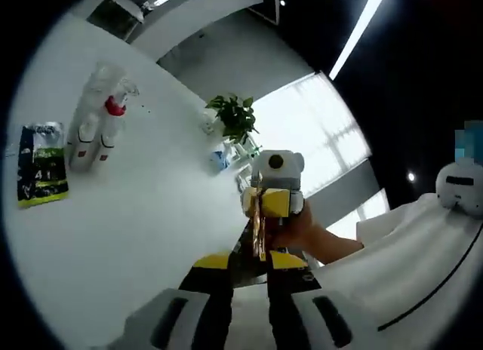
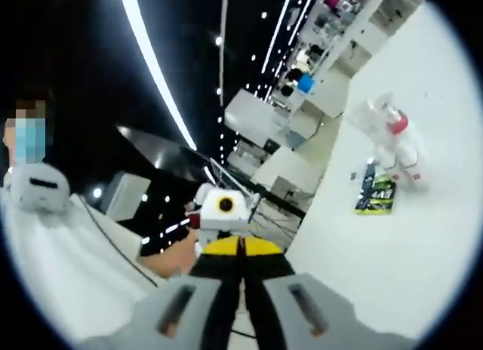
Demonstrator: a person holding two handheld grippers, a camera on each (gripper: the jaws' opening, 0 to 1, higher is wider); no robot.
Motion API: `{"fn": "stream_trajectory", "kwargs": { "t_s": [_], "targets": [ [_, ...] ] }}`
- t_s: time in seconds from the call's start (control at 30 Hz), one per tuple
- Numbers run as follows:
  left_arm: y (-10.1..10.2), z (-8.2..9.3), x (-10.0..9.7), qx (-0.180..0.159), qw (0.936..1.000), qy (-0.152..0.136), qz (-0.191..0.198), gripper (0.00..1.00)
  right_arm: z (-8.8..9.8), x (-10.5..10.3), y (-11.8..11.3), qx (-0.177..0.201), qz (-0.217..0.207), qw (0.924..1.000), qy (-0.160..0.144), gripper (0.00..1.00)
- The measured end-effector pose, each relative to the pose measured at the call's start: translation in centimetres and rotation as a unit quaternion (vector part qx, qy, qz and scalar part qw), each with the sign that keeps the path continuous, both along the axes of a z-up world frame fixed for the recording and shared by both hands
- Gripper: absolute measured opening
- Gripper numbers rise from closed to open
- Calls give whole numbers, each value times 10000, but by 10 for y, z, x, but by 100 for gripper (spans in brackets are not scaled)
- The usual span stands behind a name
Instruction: Arrange the skincare products in the storage area until every visible bottle or jar stands upright without overlapping.
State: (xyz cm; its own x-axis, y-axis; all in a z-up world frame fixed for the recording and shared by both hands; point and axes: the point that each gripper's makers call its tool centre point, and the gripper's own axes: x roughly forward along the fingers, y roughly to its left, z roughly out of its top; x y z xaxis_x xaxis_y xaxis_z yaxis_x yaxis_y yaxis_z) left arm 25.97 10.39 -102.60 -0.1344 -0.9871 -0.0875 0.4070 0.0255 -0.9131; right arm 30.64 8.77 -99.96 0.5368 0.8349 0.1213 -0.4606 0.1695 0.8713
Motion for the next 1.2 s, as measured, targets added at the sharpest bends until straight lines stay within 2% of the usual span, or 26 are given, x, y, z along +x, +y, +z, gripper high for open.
{"fn": "stream_trajectory", "kwargs": {
  "t_s": [0.07,0.13,0.2,0.27,0.33,0.4,0.43,0.5,0.53,0.57,0.67,0.7,0.8,0.83,0.87,0.97,1.03,1.1,1.2],
  "targets": [
    [-4,8,10,-323,9976,426,450,13,0,2,0,161,-189,9997,52,0],
    [-6,8,11,-455,9961,501,572,11,-1,3,1,208,-415,9989,20,0],
    [-8,6,7,-399,9970,438,500,6,3,2,4,372,-474,9982,-26,0],
    [-9,7,3,-481,9981,160,359,1,1,1,5,330,-512,9981,-42,0],
    [-7,4,6,-300,9985,146,440,1,-2,3,5,356,-556,9978,18,0],
    [-3,3,3,-210,9992,205,270,0,-3,0,7,235,-447,9987,-39,1],
    [0,2,-1,-117,9996,228,78,0,-5,-4,9,115,-290,9995,-56,4],
    [6,-2,-1,93,9999,59,-71,0,-9,-10,12,-174,-45,9998,-77,15],
    [7,-3,-2,173,9997,53,-136,0,-10,-11,13,-280,39,9995,-117,18],
    [12,-9,-6,436,9983,-82,-380,0,-15,-20,17,-711,389,9963,-289,17],
    [15,-10,-19,633,9940,-226,-864,0,-22,-33,26,-1228,989,9868,-364,17],
    [16,-12,-25,711,9912,-242,-1087,0,-27,-37,31,-1515,1197,9802,-448,17],
    [12,-12,-34,767,9873,-337,-1347,0,-36,-49,41,-1911,1682,9654,-562,15],
    [15,-19,-37,946,9837,-425,-1468,0,-35,-51,43,-1890,1735,9648,-577,7],
    [11,-23,-35,1028,9845,-447,-1352,0,-27,-54,46,-1685,1804,9663,-731,1],
    [12,-21,-35,935,9859,-387,-1333,0,-29,-51,44,-1580,1691,9712,-569,0],
    [13,-19,-35,844,9867,-359,-1339,1,-27,-52,43,-1375,1659,9754,-460,0],
    [12,-15,-29,693,9907,-376,-1113,2,-22,-42,37,-1021,1270,9862,-292,0],
    [10,-15,-21,601,9938,-321,-874,8,-10,-25,26,-400,648,9971,-94,0]
  ]
}}
